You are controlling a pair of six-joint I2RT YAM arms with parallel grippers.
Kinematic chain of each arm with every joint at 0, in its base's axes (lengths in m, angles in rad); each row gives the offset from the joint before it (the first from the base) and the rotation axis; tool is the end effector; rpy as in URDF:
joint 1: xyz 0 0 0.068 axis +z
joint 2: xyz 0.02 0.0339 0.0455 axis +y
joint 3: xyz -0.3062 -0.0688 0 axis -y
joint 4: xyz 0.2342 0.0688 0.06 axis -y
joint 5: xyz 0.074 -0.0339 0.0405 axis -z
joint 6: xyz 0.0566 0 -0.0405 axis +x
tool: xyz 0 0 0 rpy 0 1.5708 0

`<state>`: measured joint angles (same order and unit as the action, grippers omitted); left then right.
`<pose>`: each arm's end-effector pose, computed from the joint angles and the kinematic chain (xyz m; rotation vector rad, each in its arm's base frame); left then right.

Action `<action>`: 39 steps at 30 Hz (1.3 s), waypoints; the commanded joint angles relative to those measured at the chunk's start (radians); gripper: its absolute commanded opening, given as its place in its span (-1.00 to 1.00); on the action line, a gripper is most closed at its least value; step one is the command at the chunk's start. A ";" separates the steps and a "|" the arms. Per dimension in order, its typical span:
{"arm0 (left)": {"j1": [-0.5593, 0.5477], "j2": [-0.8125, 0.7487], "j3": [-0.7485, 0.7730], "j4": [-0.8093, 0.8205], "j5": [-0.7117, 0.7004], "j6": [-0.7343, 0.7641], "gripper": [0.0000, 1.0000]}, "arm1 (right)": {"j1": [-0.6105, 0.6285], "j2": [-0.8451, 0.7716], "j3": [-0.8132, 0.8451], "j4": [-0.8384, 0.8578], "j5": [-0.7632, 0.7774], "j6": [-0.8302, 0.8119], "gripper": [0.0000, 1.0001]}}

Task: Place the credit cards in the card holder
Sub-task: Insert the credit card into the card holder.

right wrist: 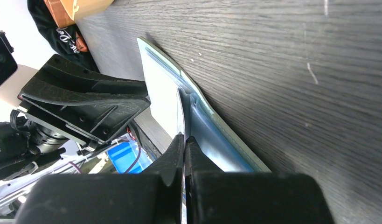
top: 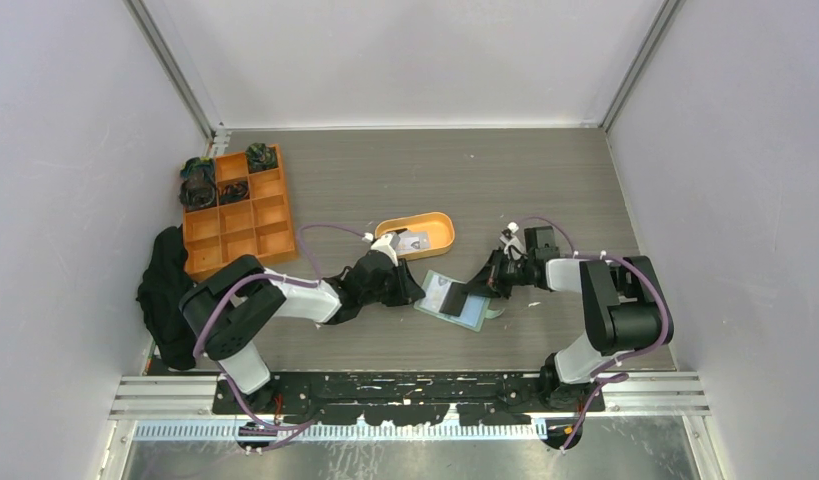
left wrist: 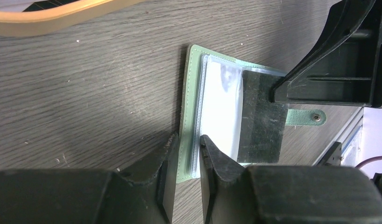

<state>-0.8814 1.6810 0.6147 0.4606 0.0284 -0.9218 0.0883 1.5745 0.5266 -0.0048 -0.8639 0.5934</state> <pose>0.2066 -0.2532 0.1675 -0.0303 2.3772 -0.9977 0.2402 0.0645 0.1505 0.3447 2.6164 1.3701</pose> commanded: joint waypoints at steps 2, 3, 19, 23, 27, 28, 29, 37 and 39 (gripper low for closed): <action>-0.007 0.049 -0.033 -0.072 0.045 -0.005 -0.51 | -0.004 -0.023 -0.017 0.044 0.070 0.012 -0.98; -0.007 0.052 -0.031 -0.066 0.048 -0.006 -0.51 | -0.005 -0.015 -0.015 0.047 0.071 0.014 -0.98; -0.009 0.085 -0.030 -0.023 0.086 -0.022 -0.56 | 0.034 0.083 0.039 0.116 -0.003 -0.009 -0.98; -0.009 0.080 -0.027 -0.039 0.068 -0.016 -0.57 | 0.037 0.095 0.075 0.036 -0.024 -0.036 -0.98; -0.008 0.073 -0.022 -0.069 0.045 -0.007 -0.57 | 0.037 0.067 0.066 -0.026 -0.035 -0.065 -0.98; -0.008 0.071 -0.022 -0.076 0.038 -0.006 -0.57 | 0.035 0.050 0.059 -0.027 -0.031 -0.068 -0.98; -0.008 0.069 -0.023 -0.083 0.031 -0.004 -0.57 | 0.032 0.034 0.052 -0.027 -0.020 -0.069 -0.98; -0.005 0.073 -0.033 -0.087 0.010 -0.004 -0.58 | -0.069 -0.083 0.019 -0.046 0.050 -0.057 -0.98; -0.005 0.078 -0.032 -0.079 0.013 -0.006 -0.58 | -0.072 -0.095 0.016 -0.053 0.034 -0.073 -0.98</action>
<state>-0.8757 1.7180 0.6121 0.5240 0.0605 -0.9463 0.0349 1.5303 0.5518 -0.0368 -0.8349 0.5507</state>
